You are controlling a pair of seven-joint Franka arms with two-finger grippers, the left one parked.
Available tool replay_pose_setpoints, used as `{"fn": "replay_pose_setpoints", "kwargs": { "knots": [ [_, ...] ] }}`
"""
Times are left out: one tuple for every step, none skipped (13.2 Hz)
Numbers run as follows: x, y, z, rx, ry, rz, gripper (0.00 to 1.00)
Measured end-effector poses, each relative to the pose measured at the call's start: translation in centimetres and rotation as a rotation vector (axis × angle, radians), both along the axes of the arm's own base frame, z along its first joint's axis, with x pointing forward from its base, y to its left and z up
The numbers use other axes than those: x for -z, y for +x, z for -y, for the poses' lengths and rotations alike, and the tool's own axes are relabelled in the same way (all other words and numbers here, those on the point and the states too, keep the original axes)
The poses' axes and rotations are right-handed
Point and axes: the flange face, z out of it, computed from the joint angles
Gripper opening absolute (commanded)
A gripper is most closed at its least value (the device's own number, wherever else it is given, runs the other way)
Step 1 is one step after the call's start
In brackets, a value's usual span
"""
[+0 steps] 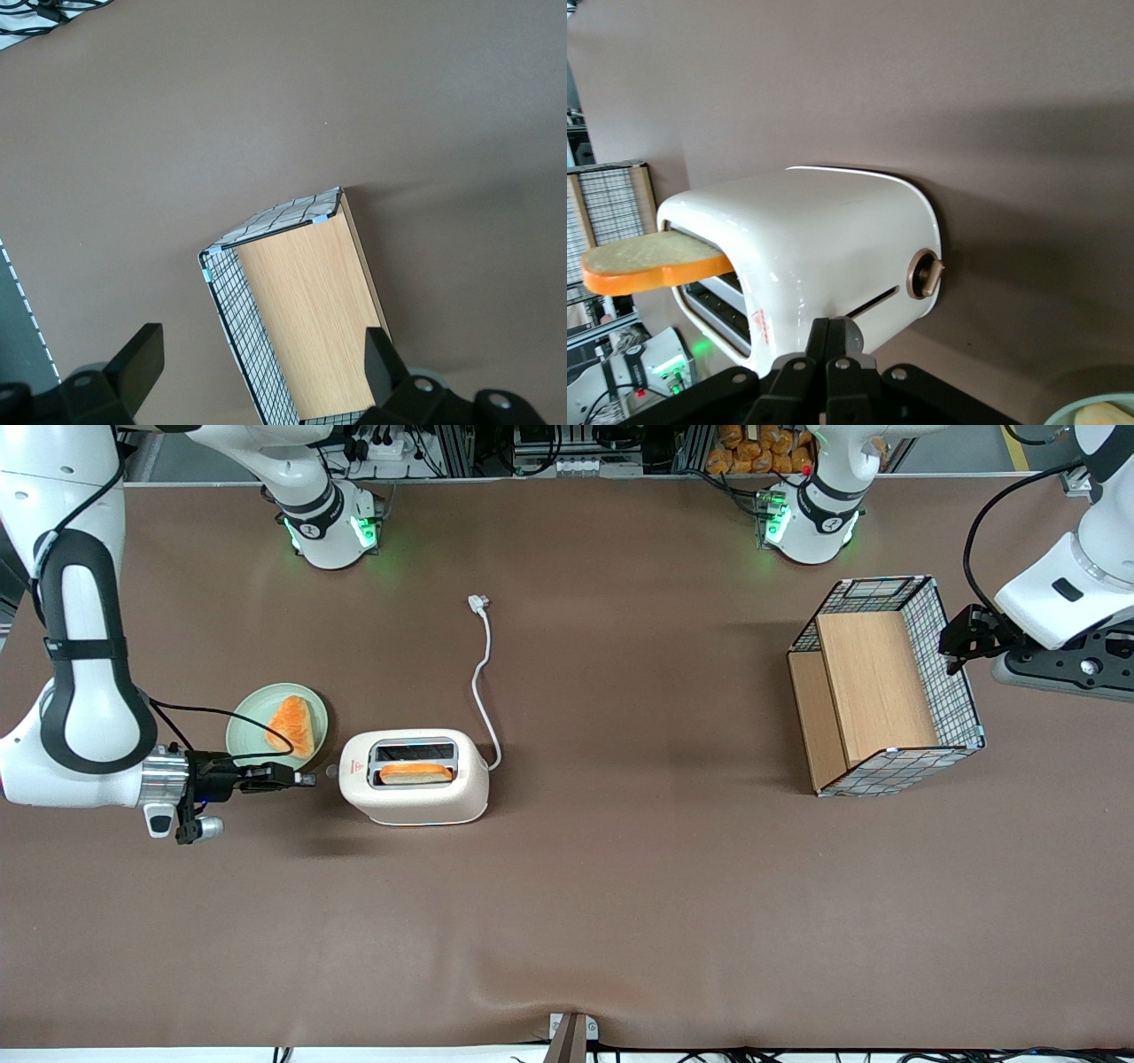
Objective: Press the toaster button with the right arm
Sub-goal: 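Move the right gripper down toward the toaster's side lever, then push the toaster lever down with the right gripper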
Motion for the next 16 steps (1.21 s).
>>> {"fn": "replay_pose_setpoints", "kwargs": {
  "knots": [
    [0.1, 0.0, 0.0, -0.001, 0.005, -0.003, 0.00],
    [0.1, -0.1, 0.0, -0.002, 0.011, -0.007, 0.00],
    [0.2, -0.2, -0.2, -0.004, 0.022, -0.013, 0.00],
    [0.4, -0.3, -0.3, -0.005, 0.035, -0.022, 0.00],
    [0.6, -0.4, -0.5, -0.006, 0.051, -0.031, 0.00],
    [0.9, -0.5, -0.6, -0.008, 0.058, -0.037, 0.00],
    [1.2, -0.5, -0.6, -0.009, 0.061, -0.041, 0.00],
    [1.5, -0.6, -0.6, -0.008, 0.063, -0.046, 0.00],
    [1.9, -0.6, -0.6, -0.008, 0.063, -0.051, 0.00],
    [2.2, -0.7, -0.6, -0.008, 0.064, -0.056, 0.00],
    [2.5, -0.7, -0.6, -0.007, 0.064, -0.061, 0.00],
    [2.8, -0.7, -0.6, -0.007, 0.065, -0.065, 0.00],
    [3.1, -0.8, -0.6, -0.007, 0.065, -0.068, 0.00],
    [3.4, -0.8, -0.6, -0.009, 0.066, -0.069, 0.00],
    [3.7, -0.8, -0.5, -0.013, 0.070, -0.066, 0.00],
    [4.0, -0.8, -0.5, -0.014, 0.072, -0.066, 0.00]
  ]
}}
